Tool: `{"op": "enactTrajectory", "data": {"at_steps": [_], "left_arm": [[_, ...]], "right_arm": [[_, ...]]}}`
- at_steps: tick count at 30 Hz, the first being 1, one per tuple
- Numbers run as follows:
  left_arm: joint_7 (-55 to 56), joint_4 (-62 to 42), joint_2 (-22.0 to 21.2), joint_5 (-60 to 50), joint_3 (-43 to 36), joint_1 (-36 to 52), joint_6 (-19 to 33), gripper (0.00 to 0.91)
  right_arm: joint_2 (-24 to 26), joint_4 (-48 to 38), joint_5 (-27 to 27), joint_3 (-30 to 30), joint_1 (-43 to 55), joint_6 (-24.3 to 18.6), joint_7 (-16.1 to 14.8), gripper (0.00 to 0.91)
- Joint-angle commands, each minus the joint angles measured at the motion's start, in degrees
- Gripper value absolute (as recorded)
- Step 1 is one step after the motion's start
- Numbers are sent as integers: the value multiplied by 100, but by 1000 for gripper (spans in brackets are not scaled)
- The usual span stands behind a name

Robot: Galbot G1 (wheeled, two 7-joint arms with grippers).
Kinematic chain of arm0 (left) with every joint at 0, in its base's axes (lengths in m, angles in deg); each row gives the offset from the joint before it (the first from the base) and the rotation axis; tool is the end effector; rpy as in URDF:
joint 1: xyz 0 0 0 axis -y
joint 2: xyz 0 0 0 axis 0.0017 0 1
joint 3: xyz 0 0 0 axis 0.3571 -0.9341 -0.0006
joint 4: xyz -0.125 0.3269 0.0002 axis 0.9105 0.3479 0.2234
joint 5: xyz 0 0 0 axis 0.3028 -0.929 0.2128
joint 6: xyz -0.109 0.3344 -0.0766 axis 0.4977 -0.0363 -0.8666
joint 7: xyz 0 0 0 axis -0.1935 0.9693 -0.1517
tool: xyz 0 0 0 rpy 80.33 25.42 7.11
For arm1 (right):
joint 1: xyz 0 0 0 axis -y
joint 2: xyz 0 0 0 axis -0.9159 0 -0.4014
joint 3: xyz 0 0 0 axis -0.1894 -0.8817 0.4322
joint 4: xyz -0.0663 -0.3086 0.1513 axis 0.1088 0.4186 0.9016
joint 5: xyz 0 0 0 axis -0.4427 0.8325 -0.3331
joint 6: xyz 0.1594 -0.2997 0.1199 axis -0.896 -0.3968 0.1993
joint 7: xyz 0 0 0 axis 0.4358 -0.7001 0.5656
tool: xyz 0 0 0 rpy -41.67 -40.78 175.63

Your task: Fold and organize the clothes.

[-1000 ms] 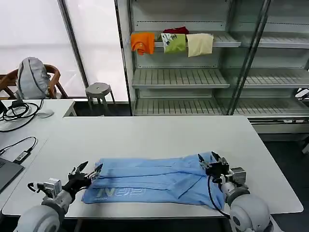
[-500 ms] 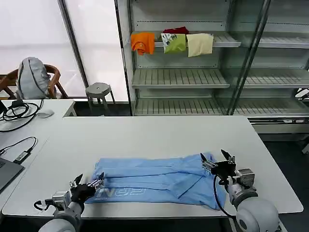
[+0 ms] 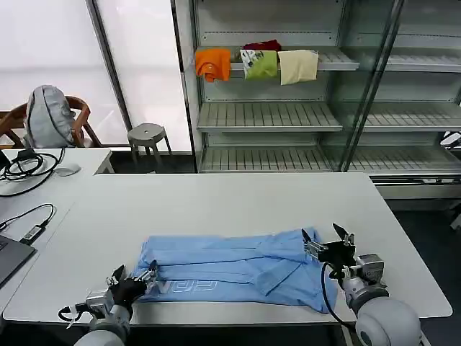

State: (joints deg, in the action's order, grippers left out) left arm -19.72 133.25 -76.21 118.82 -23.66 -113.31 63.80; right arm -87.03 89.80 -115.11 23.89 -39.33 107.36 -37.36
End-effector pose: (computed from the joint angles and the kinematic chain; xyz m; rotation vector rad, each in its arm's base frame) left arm 0.2120 0.0479 -0.2767 0.1719 -2.6766 0.1062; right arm 0.2424 -0.0530 -0.1952 0.1836 -2.8378 0.1334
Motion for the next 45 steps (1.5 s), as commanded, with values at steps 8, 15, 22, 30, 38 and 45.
{"op": "enactTrajectory", "data": {"at_steps": [8,15,22,30,38,45], "left_arm": [[179,-219,-97,-156,-399,23,108,71],[155,-220,-132,-245,-609,96,95,20],[133,-338,-103,-316,-514,186,76,20],[-396,-397,-71,-648,-235,200,111,10],[-815,-390,286,-1000,583,11,42,10],[-1163,-857,774,-924,1770,-426,189,0]], "right_arm": [[-48,32,50,45,-99,0,-13,907],[-50,57,65,57,-110,17,-11,907],[-66,61,81,62,-144,18,-15,907],[-89,56,97,29,-129,20,-7,907],[-52,25,60,1,-51,33,-10,907],[-113,13,75,-25,-13,6,-42,907]]}}
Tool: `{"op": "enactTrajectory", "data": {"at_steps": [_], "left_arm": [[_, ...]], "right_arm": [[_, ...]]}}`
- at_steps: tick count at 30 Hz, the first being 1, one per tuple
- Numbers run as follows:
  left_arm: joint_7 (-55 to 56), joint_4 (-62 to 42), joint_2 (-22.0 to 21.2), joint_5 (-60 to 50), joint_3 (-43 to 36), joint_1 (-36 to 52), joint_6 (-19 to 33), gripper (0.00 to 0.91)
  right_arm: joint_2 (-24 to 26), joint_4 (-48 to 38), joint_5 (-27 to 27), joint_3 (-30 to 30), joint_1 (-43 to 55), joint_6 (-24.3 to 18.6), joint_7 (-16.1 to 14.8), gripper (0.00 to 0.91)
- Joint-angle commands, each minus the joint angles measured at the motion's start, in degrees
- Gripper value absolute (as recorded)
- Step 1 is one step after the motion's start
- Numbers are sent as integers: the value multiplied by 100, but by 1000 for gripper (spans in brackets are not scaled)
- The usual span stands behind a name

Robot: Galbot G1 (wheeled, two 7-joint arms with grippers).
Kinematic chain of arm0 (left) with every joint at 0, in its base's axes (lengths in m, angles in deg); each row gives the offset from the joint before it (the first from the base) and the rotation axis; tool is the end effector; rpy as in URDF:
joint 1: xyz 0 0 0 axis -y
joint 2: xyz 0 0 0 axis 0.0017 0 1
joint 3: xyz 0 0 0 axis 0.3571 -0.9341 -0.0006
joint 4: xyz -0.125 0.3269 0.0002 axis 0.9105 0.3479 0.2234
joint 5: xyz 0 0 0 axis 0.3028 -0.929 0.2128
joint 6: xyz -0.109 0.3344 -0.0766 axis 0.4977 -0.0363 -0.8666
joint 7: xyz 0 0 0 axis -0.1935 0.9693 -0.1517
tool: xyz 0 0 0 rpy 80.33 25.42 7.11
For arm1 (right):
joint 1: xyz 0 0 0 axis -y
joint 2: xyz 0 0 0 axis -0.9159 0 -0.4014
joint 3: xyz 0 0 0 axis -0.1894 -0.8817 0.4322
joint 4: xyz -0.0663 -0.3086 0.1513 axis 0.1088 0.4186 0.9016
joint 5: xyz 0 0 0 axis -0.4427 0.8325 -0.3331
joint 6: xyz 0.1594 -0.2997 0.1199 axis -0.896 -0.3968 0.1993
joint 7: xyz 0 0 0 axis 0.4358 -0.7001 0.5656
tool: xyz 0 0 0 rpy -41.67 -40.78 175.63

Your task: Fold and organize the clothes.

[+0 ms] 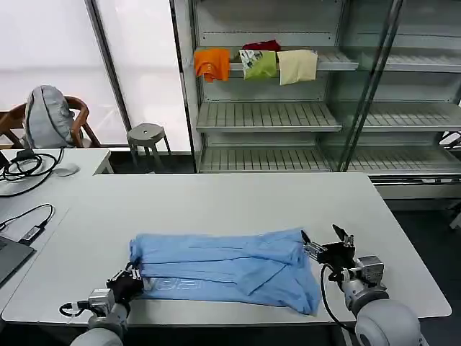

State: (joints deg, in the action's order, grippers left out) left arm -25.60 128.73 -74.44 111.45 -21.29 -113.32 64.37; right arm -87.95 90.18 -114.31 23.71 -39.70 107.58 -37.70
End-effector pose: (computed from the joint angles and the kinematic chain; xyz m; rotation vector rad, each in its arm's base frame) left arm 0.2213 0.0765 -0.2940 0.1561 -2.7100 -0.0969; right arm 0.2398 -0.0494 -0.1959 0.1895 -2.8365 0.1265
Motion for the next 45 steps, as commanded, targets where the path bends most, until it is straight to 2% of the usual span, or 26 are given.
{"op": "enactTrajectory", "data": {"at_steps": [1,6,13,21,29,37,40,44,45], "left_arm": [[-575,-444,664,-122,1642,-445,124,10],[-546,-143,921,-125,1944,-407,-44,0],[-565,582,891,-479,1687,-267,-181,10],[-907,1528,304,-1191,658,-215,-210,10],[-1354,1532,-215,-1833,-711,290,-191,10],[-1638,1402,-585,-2117,-1659,632,-375,10],[-1601,1266,-665,-1781,-1865,997,-580,10],[-823,1205,-818,406,-1944,1534,-1064,10],[-824,1129,-829,439,-1947,1596,-1029,10]], "right_arm": [[-30,-27,1,-11,30,-27,-4,907],[-45,-5,6,-52,65,-31,5,907],[-59,44,17,75,-44,-67,5,907],[-38,80,24,296,-223,-83,12,907],[32,127,22,508,-369,-51,43,907],[112,131,19,698,-381,-32,47,907],[130,167,15,754,-371,-10,62,907],[131,180,17,795,-376,1,70,907],[129,178,17,806,-387,0,68,907]]}}
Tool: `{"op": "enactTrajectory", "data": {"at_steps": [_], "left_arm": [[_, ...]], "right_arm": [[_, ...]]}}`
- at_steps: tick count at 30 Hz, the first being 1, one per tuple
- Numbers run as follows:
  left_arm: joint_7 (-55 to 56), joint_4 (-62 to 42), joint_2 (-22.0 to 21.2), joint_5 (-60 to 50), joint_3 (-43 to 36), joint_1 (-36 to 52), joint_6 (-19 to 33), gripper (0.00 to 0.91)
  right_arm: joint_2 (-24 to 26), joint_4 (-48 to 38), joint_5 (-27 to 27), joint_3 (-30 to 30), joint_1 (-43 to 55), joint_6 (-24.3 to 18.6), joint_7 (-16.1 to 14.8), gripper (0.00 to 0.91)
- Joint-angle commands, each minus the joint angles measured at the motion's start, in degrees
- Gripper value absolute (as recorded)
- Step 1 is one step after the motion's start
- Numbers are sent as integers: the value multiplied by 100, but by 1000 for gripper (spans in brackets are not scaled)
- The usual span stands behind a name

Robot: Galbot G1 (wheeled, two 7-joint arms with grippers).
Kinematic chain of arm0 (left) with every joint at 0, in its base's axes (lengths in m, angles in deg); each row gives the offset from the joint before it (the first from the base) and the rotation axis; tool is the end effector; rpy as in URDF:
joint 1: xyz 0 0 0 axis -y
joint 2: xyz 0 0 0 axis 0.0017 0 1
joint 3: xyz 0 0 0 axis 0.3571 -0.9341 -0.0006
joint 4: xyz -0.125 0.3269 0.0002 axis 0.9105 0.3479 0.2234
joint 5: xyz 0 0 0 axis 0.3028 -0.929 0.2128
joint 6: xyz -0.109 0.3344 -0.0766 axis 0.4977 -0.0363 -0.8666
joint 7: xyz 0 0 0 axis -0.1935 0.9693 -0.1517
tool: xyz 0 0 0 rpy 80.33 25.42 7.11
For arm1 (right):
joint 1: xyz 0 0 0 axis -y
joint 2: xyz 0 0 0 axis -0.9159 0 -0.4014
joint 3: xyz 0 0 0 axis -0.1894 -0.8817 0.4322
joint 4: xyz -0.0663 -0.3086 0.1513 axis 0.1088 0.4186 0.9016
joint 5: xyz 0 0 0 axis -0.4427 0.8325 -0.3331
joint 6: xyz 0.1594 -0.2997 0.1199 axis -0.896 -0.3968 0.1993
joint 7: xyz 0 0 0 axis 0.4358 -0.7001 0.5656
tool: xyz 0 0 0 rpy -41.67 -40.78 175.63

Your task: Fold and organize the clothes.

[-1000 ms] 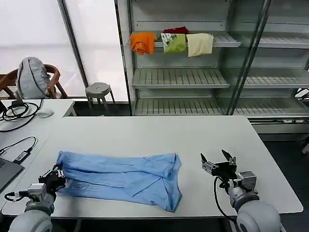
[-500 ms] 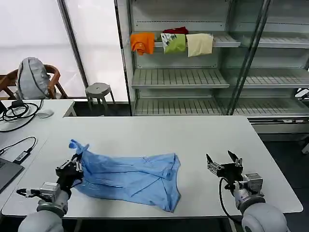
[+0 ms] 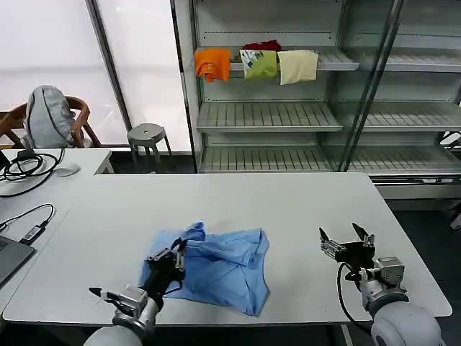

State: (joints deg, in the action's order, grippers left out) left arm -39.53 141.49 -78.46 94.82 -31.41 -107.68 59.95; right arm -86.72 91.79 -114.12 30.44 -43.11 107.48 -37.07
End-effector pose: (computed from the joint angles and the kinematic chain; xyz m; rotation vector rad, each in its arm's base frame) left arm 0.2068 -0.0080 -0.2263 -0.4438 -2.9079 -0.2367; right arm 0.2304 -0.0761 -0.1841 0.0531 -2.8610 0.1854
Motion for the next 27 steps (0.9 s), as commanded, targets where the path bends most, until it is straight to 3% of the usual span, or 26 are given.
{"op": "enactTrajectory", "data": {"at_steps": [1,9,27], "left_arm": [[591,-207,-444,2152,-947,1059,-525,10],[1010,-231,-563,2755,-866,1330,-474,10],[1310,-526,-884,2968,-1115,1562,-466,10]], "right_arm": [[6,13,-3,140,-49,10,3,907],[-24,-71,5,69,51,17,18,907],[-56,-142,57,-17,149,20,23,907]]}}
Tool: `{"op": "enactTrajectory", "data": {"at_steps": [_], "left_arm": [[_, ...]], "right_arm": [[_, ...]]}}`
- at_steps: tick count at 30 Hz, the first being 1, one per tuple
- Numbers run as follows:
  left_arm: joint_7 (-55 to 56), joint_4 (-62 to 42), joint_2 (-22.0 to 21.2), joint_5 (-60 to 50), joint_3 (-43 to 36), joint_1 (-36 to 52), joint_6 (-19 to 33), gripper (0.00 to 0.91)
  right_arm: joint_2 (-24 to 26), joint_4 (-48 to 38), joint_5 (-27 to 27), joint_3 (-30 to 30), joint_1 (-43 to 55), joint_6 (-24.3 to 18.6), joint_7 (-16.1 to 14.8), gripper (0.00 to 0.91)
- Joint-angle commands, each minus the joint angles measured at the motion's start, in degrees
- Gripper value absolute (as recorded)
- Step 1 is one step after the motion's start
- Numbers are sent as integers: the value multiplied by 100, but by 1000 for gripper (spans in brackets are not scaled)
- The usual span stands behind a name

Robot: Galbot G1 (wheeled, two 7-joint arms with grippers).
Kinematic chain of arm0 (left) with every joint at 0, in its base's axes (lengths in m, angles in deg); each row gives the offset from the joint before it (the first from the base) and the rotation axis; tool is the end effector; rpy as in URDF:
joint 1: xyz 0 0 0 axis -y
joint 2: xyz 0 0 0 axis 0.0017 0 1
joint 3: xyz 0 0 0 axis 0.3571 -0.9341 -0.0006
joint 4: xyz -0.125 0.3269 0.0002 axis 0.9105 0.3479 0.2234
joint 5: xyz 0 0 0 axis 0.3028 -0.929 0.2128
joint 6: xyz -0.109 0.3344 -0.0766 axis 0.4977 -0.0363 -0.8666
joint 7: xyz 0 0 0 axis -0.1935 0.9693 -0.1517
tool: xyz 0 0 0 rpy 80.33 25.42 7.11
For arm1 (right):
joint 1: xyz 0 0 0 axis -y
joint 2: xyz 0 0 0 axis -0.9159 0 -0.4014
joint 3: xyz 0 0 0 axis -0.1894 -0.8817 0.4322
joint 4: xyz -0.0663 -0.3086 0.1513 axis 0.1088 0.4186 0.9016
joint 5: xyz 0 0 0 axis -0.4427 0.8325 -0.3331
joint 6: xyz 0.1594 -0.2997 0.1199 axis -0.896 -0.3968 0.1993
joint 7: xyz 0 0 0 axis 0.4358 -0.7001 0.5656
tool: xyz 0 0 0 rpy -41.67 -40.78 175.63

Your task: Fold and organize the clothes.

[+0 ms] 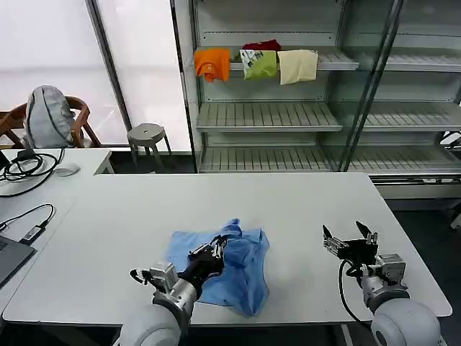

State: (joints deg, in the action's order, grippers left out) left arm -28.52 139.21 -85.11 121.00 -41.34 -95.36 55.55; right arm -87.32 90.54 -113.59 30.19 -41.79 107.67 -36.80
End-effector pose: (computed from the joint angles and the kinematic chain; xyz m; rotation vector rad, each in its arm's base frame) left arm 0.2360 -0.0645 -0.2051 -0.5454 -2.7163 0.3502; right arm 0.2372 -0.0774 -0.1865 0.0267 -2.8625 0.1851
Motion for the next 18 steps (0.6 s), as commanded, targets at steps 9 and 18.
{"op": "enactTrajectory", "data": {"at_steps": [9,18], "left_arm": [[186,-442,-441,115,-193,378,-20,10],[-12,-539,-666,66,-328,348,6,907]], "right_arm": [[53,15,0,21,10,1,-5,907],[31,-21,5,-30,45,1,-16,907]]}}
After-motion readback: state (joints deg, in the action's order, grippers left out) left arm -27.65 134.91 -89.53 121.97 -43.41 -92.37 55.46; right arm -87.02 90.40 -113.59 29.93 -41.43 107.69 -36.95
